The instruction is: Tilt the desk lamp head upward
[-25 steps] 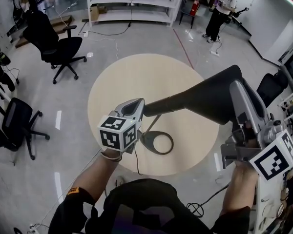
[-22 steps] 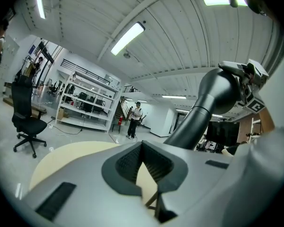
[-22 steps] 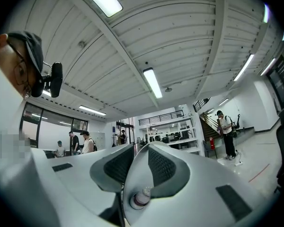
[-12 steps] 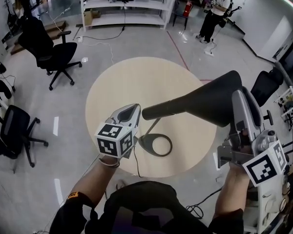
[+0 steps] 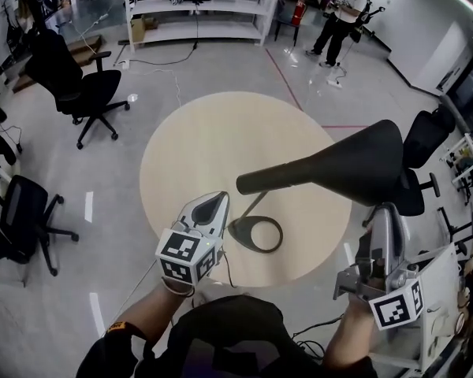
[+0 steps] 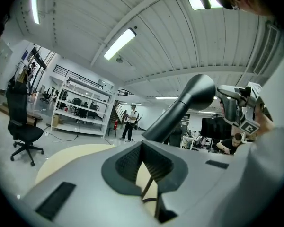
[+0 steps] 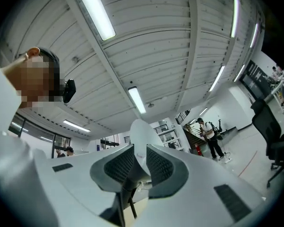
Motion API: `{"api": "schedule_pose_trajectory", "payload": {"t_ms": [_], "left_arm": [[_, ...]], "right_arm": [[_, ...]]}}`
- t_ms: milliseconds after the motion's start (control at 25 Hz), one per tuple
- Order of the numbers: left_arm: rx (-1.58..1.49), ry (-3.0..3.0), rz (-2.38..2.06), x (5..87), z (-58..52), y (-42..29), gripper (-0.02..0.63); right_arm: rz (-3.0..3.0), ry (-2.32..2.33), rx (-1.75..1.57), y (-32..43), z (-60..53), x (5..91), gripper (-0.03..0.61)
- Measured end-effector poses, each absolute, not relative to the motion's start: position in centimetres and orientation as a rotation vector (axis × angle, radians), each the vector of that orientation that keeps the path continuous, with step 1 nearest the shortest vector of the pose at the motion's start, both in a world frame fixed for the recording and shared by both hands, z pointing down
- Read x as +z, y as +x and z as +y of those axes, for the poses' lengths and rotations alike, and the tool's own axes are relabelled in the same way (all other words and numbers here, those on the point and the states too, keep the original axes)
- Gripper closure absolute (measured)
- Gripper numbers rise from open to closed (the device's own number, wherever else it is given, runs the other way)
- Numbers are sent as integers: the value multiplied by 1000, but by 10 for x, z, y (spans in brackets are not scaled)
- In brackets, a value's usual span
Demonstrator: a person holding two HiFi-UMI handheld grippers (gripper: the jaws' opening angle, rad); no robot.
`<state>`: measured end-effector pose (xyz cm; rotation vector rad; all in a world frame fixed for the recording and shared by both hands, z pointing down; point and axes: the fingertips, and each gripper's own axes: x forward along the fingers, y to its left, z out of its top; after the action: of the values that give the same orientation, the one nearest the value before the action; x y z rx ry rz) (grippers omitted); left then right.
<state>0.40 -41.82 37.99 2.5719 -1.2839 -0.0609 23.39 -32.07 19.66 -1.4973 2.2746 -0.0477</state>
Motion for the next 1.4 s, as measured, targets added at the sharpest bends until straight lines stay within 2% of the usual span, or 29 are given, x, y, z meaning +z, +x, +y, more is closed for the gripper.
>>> {"api": "schedule_pose_trajectory", "payload": {"t_ms": [440,560,720,920,1400], "left_arm": [[40,2645,-1131,422,-382,2,569],[48,2674,-1109,428,-369,2,569],[83,2688,-1091,435,-343,-2,569],[132,2665,-1037,464,-327,-3,569],[189,2656,-1044,468,-258,28,569]], "right_arm": [[2377,-2048,-48,178,-320,350,494],[2371,-2150,-77,166,-313,383,559],[2390,-2231,-212,145,-291,418,561],[2392,-2270,-289,123,-274,442,561],[2301,-2319,-304,166,-211,452,563]]}}
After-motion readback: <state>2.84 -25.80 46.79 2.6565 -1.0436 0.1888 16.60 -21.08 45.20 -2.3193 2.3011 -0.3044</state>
